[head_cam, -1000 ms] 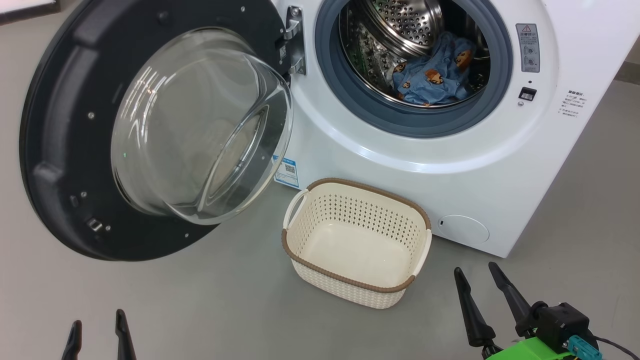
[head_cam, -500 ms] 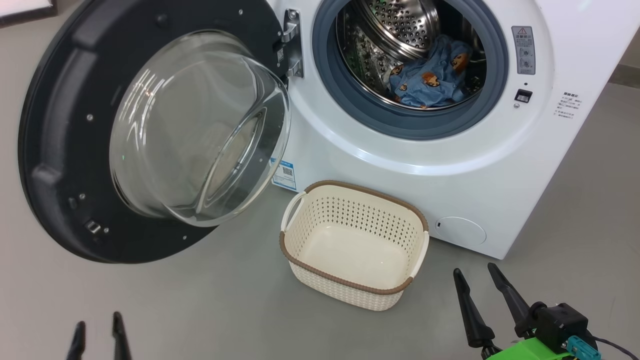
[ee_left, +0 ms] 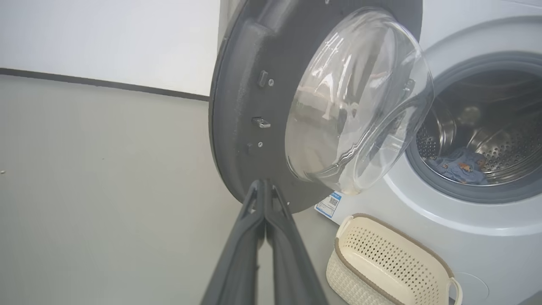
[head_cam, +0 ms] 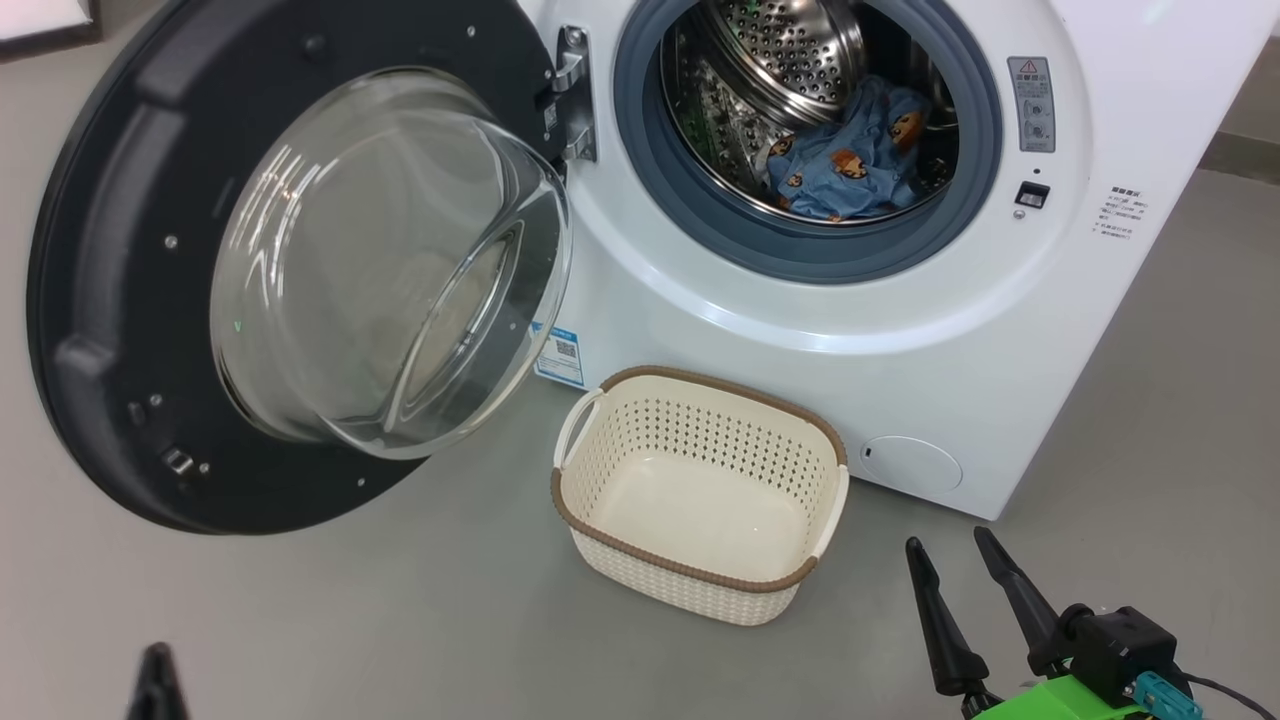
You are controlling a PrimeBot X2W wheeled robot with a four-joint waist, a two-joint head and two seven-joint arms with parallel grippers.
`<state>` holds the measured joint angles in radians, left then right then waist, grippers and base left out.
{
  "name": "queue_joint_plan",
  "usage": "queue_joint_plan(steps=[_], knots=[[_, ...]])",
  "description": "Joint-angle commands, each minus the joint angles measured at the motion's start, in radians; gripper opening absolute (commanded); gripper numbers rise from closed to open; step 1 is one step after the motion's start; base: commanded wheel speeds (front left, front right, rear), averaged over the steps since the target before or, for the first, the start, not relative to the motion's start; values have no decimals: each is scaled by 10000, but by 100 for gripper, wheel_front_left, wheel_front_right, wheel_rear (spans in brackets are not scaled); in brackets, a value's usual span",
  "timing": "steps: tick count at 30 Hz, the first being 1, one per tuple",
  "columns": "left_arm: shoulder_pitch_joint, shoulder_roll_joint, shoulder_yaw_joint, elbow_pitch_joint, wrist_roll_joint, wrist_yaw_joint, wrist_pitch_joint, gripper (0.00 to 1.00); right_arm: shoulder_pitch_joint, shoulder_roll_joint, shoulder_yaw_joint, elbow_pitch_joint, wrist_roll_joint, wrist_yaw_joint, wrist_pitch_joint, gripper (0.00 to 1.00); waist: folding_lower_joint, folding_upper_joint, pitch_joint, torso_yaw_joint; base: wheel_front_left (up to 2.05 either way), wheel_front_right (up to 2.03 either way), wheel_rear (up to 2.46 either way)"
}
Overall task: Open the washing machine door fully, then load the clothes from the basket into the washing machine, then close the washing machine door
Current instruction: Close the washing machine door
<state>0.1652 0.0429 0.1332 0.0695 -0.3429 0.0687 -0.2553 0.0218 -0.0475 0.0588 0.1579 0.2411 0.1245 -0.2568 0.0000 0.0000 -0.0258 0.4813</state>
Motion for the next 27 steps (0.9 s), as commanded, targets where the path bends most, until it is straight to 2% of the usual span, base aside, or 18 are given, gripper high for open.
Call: queue_joint_plan(steps=[1, 7, 12, 27], knots=[[-408, 74, 534, -200, -559, -34, -65, 0, -315, -27, 280, -212, 31, 62, -49, 100, 0, 0, -8, -10, 0, 0, 0], [-910, 142, 1449, -74, -1412, -539, -65, 0, -277, -27, 280, -232, 93, 62, -49, 100, 0, 0, -18, -72, 0, 0, 0], [-1359, 490, 1995, 134, -1830, -673, -62, 0, -275, -27, 304, -227, 125, 62, -49, 100, 0, 0, -13, -113, 0, 0, 0], [-3619, 2487, 3654, 1490, -3653, -995, 730, 0, -429, -27, 312, -196, 92, 62, -49, 100, 0, 0, 199, -468, 0, 0, 0]])
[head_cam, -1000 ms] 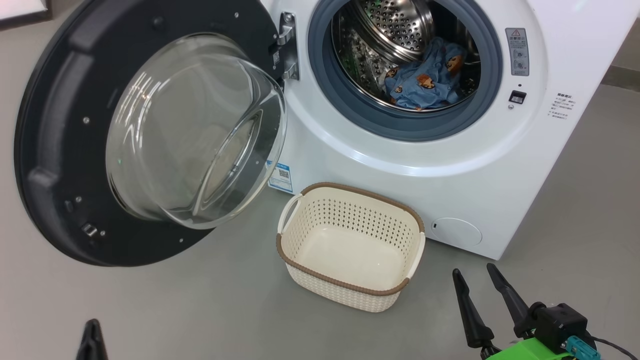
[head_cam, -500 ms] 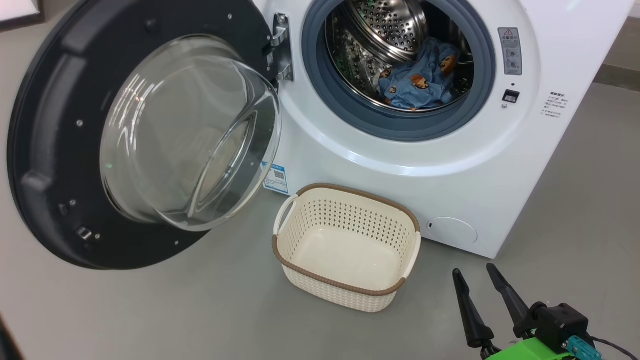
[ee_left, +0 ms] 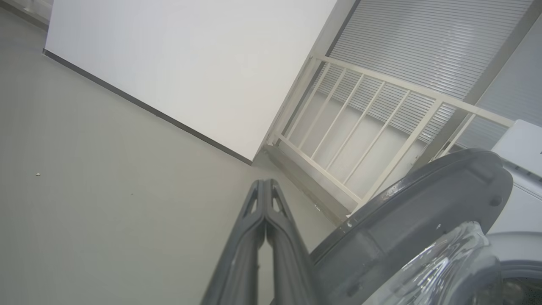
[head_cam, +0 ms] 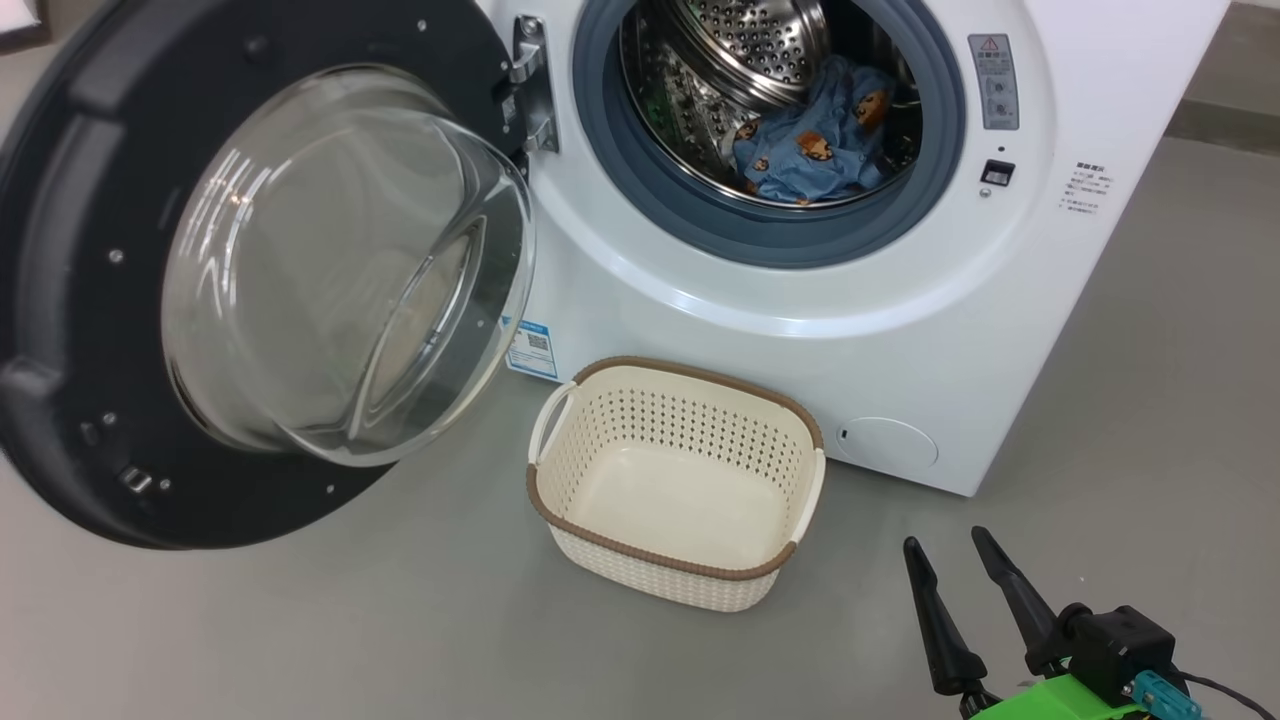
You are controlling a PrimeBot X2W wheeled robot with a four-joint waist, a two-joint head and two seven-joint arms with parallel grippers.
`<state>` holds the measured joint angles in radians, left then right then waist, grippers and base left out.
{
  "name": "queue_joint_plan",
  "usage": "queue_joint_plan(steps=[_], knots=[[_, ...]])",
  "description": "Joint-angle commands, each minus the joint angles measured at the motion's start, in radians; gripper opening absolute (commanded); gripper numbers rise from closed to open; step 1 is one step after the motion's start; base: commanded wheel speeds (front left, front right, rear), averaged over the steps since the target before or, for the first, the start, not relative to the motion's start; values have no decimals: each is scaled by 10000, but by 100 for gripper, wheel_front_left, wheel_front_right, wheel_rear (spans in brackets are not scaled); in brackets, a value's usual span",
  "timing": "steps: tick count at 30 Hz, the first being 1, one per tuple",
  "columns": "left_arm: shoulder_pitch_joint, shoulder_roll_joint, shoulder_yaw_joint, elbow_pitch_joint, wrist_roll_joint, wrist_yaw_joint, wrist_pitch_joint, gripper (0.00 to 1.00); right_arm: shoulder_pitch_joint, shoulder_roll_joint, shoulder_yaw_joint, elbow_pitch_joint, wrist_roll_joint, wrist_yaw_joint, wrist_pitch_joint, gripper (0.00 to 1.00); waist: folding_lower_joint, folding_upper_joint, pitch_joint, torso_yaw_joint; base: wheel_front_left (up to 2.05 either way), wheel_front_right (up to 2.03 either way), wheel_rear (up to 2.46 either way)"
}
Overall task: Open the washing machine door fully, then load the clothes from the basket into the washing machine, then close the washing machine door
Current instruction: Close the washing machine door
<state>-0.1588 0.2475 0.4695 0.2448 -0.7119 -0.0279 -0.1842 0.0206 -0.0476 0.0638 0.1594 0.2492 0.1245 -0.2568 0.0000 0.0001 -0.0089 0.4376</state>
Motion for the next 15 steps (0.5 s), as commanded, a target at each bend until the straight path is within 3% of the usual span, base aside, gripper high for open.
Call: queue_joint_plan(steps=[1, 8, 15], knots=[[-531, 556, 393, -108, -96, -79, 29, 0, -422, -26, 259, -207, -1, 62, -49, 100, 0, -1, 60, -66, 0, 0, 0], [-1658, 1310, 1045, 1330, -1264, -493, 328, 0, -529, -26, 230, -202, -107, 62, -49, 100, 0, -1, 292, -302, 0, 0, 0], [-2871, 1778, 1752, 2893, -3434, -885, 1552, 0, -635, -26, 201, -162, -234, 62, -49, 100, 0, -1, 464, -541, 0, 0, 0]])
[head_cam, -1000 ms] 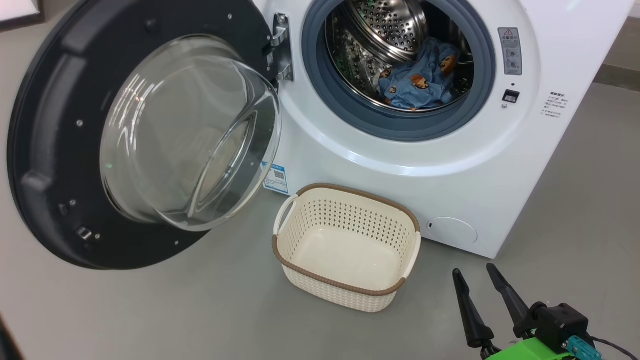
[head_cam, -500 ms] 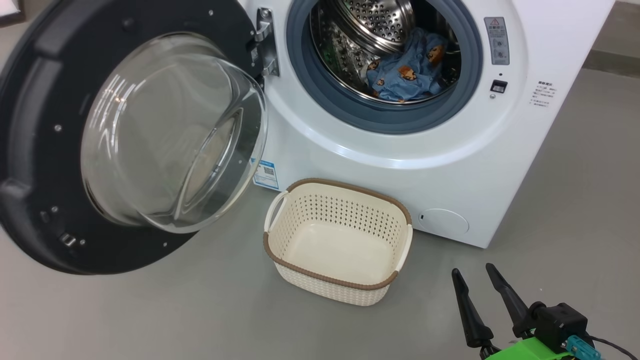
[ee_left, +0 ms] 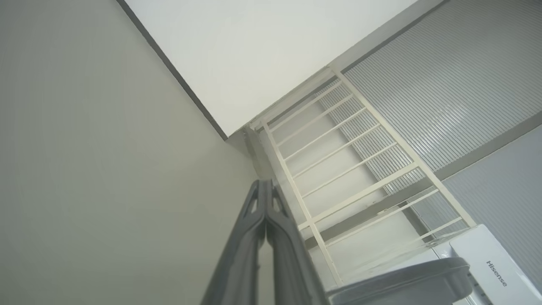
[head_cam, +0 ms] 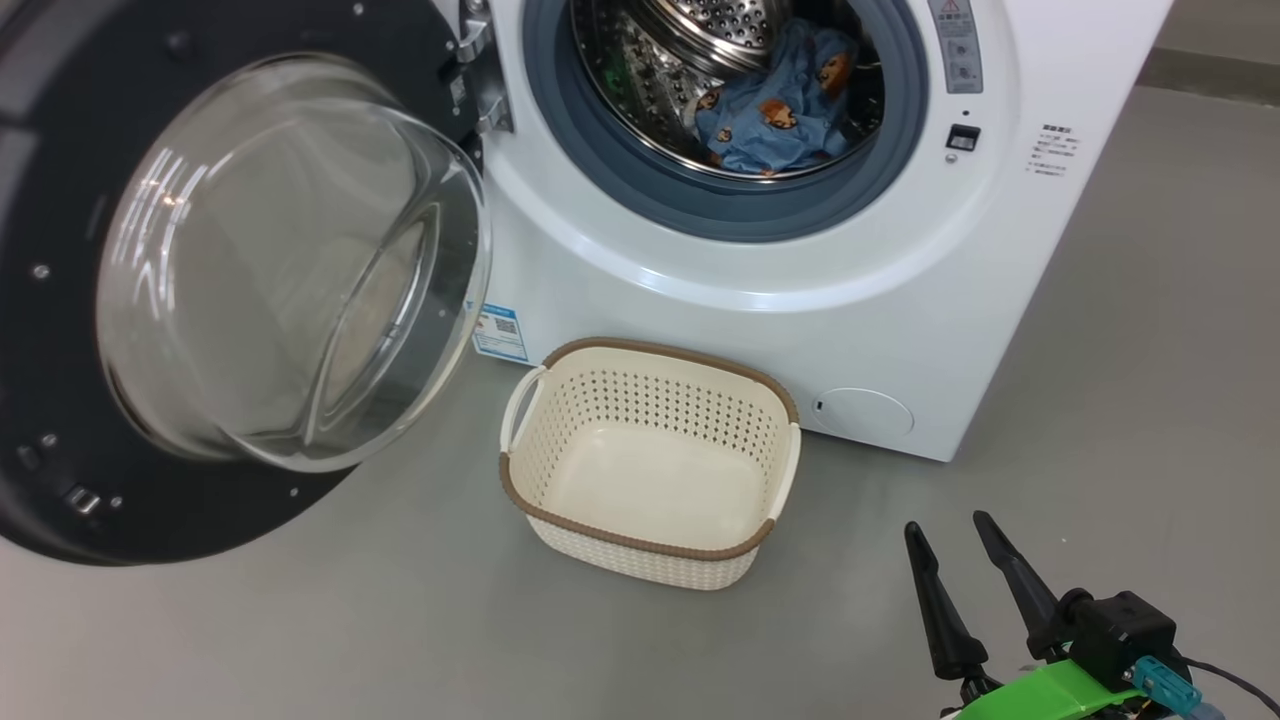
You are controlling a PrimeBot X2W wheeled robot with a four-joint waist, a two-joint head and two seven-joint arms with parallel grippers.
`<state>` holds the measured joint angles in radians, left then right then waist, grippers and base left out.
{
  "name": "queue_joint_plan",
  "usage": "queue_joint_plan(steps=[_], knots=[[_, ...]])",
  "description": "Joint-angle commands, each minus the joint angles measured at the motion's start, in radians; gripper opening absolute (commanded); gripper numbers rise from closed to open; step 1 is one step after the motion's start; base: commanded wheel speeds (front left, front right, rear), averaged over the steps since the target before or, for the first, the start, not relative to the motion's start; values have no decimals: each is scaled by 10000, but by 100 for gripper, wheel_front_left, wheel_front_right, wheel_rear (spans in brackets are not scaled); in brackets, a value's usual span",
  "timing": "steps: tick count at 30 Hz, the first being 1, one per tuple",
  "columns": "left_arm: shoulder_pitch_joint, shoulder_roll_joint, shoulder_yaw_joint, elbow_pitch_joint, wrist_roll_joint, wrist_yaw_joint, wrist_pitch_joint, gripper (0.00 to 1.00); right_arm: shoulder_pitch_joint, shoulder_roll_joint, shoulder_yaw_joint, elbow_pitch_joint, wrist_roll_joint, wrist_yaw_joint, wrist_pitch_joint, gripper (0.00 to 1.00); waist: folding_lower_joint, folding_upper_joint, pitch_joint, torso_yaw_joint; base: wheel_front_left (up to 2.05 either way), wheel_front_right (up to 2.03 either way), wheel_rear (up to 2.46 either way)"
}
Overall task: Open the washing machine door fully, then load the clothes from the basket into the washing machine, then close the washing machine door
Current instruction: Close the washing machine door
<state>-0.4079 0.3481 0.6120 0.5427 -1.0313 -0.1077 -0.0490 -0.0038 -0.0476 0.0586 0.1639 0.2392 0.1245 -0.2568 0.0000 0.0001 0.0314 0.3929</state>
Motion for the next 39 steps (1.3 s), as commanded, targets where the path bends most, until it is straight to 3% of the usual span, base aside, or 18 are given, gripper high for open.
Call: queue_joint_plan(steps=[1, 5, 12, 39], knots=[[-492, 839, 422, 87, -525, -116, 401, 0, -403, -26, 229, -193, -135, 62, -49, 100, 0, -1, 68, -136, 0, 0, 0], [-838, 1220, 796, 980, -1523, -168, 1323, 0, -449, -32, 181, -126, -166, 62, -49, 100, 0, -1, 96, -341, 0, 0, 0], [-1325, 1411, 1188, 1596, -2640, -209, 2216, 0, -566, -147, 184, -128, -203, 62, -49, 100, 0, -1, 248, -569, 0, 0, 0], [-1276, 1248, 736, 1773, -3514, -229, 3026, 0, -874, -298, 315, -169, -258, 62, -49, 100, 0, -1, 932, -1221, 0, 0, 0]])
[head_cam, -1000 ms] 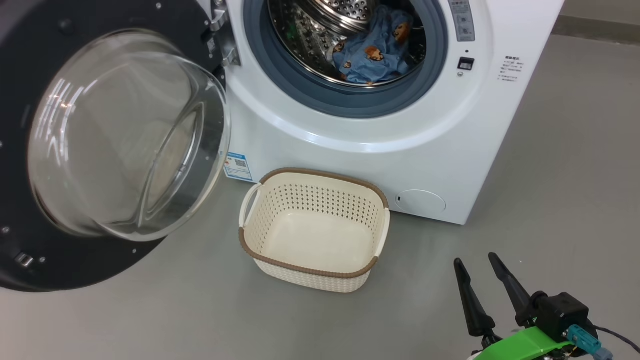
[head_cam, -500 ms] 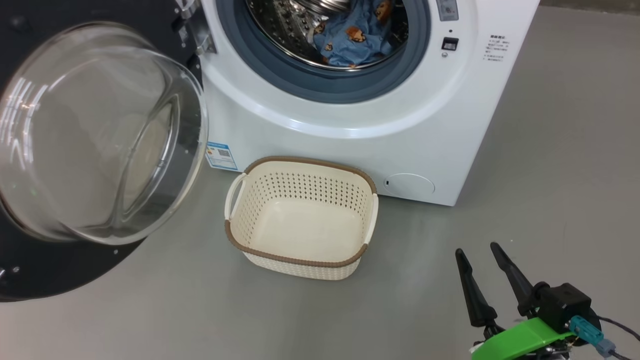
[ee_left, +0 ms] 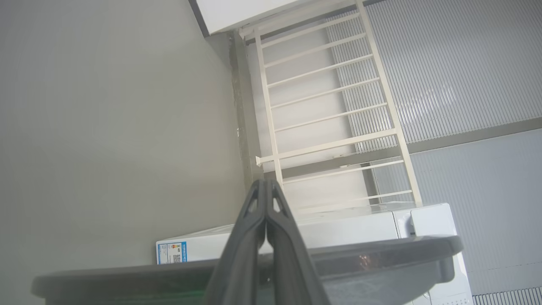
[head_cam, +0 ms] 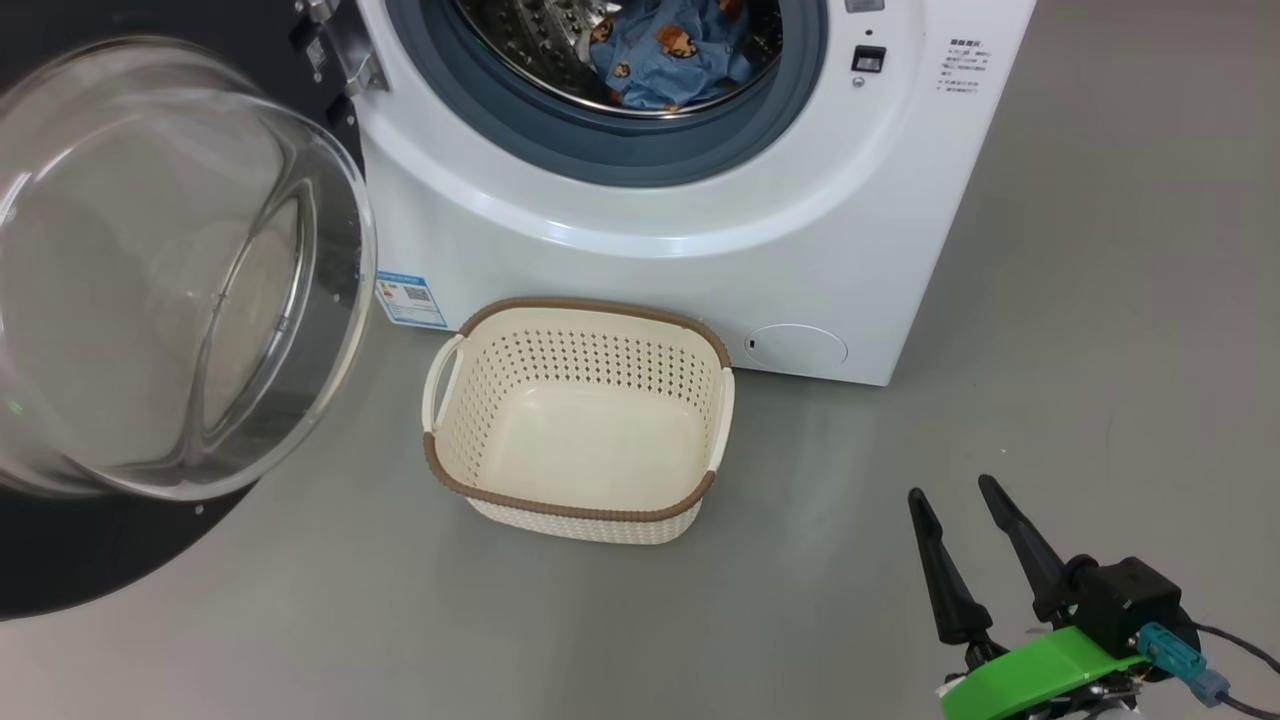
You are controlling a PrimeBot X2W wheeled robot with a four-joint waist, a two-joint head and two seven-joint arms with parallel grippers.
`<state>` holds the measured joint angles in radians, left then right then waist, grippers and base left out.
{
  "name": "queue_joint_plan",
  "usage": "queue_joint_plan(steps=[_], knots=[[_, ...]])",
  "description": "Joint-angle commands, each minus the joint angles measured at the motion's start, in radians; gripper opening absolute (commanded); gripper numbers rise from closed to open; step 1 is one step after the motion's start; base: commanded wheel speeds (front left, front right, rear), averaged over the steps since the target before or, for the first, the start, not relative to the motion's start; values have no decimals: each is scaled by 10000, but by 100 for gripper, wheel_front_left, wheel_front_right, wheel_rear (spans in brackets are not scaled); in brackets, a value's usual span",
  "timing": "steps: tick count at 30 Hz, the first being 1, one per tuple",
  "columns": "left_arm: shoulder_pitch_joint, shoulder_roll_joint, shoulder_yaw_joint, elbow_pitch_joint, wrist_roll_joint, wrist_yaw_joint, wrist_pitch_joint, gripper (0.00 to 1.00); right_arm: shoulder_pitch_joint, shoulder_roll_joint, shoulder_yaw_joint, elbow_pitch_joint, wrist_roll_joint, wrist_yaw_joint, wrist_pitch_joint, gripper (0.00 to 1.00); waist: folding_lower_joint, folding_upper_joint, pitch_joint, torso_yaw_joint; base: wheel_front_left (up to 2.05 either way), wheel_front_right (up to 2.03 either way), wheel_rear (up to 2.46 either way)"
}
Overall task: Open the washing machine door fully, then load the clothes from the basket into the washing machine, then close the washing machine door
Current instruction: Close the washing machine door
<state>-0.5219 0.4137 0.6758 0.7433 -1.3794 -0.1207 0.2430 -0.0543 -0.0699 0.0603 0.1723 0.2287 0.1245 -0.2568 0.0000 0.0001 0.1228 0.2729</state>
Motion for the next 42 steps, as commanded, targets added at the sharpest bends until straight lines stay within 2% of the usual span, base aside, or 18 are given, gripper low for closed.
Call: queue_joint_plan(steps=[1, 19, 28, 34, 42], knots=[[-141, 599, 64, -219, -47, -99, 150, 0, -374, -77, 298, -252, -151, 62, -49, 100, 0, -1, 26, -33, 0, 0, 0], [38, 545, -451, -217, -612, -99, 1935, 0, -295, -32, 320, -104, -44, 62, -49, 100, 0, -1, -109, 46, 0, 0, 0], [557, 381, -703, -914, -1256, -85, 3806, 0, -243, -7, 389, 71, 161, 62, -49, 100, 0, -1, -237, 168, 0, 0, 0], [1009, 170, -786, -1622, -1698, 153, 4860, 0, -216, 39, 439, 177, 300, 62, -49, 100, 0, -1, -312, 246, 0, 0, 0], [1657, -201, -904, -2931, -2432, 868, 6331, 0, -198, 80, 526, 429, 496, 62, -19, 100, 0, -1, -379, 313, 0, 0, 0]])
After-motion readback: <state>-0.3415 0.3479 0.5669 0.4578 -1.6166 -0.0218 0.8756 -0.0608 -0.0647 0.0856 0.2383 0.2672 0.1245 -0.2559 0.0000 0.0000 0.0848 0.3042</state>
